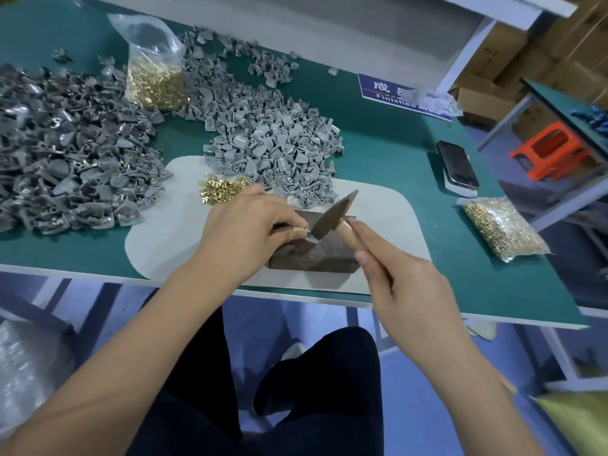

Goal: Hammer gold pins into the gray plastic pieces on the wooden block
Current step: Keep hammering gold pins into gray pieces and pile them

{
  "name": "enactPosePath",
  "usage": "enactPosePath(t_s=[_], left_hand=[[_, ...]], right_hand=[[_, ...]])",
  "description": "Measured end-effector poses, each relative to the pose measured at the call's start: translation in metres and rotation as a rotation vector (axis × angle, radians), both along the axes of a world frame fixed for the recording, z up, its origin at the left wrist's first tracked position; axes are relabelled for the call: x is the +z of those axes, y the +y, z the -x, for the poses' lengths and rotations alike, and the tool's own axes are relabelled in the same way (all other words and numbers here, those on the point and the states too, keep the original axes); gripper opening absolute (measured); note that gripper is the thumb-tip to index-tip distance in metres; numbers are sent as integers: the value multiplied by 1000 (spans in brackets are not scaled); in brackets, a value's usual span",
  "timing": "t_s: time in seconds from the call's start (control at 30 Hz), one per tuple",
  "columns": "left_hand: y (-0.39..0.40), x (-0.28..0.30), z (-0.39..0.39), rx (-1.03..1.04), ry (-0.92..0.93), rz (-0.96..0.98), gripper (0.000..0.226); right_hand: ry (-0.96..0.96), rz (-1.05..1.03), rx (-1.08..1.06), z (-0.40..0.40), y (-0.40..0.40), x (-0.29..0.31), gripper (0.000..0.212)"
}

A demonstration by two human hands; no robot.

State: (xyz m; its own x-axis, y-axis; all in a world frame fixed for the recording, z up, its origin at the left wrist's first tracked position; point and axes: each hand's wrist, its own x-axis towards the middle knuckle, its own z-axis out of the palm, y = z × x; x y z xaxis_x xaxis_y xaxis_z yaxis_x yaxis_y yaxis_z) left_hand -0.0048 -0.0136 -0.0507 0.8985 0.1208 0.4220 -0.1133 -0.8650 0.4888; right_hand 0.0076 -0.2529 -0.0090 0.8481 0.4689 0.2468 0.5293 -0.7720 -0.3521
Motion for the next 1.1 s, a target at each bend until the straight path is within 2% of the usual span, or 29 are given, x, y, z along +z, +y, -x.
enactPosePath(t_s=[0.17, 0.33, 0.53, 0.63, 0.7, 0.73, 0.87, 1.0, 1.1], left_hand=[[-2, -2, 0, -18, -9, 6, 33], [-2, 1, 4, -32, -4, -25, 20], [-4, 8, 5, -33, 28, -74, 15], [-4, 10, 4, -14, 45, -101, 14], [-4, 11, 3, -7, 51, -88, 14], [-4, 10, 2, -5, 54, -82, 15], [-3, 8, 2, 4, 54, -95, 17], [-3, 6, 2, 12, 49, -68, 12], [-4, 5, 2, 17, 29, -81, 13]], right_hand=[[6, 54, 5, -2, 1, -3, 42], [31, 30, 16, 1, 0, -5, 44], [1, 197, 56, -7, 3, 19, 43], [-84, 36, 19, -16, 1, 23, 41], [-72, -143, 1, -18, 0, 20, 42], [-59, -165, 11, -18, -1, 17, 42], [-38, 44, 45, -12, -3, 6, 42], [-70, -146, -9, -11, -4, 0, 43], [-47, -13, 55, -1, 6, -7, 44]])
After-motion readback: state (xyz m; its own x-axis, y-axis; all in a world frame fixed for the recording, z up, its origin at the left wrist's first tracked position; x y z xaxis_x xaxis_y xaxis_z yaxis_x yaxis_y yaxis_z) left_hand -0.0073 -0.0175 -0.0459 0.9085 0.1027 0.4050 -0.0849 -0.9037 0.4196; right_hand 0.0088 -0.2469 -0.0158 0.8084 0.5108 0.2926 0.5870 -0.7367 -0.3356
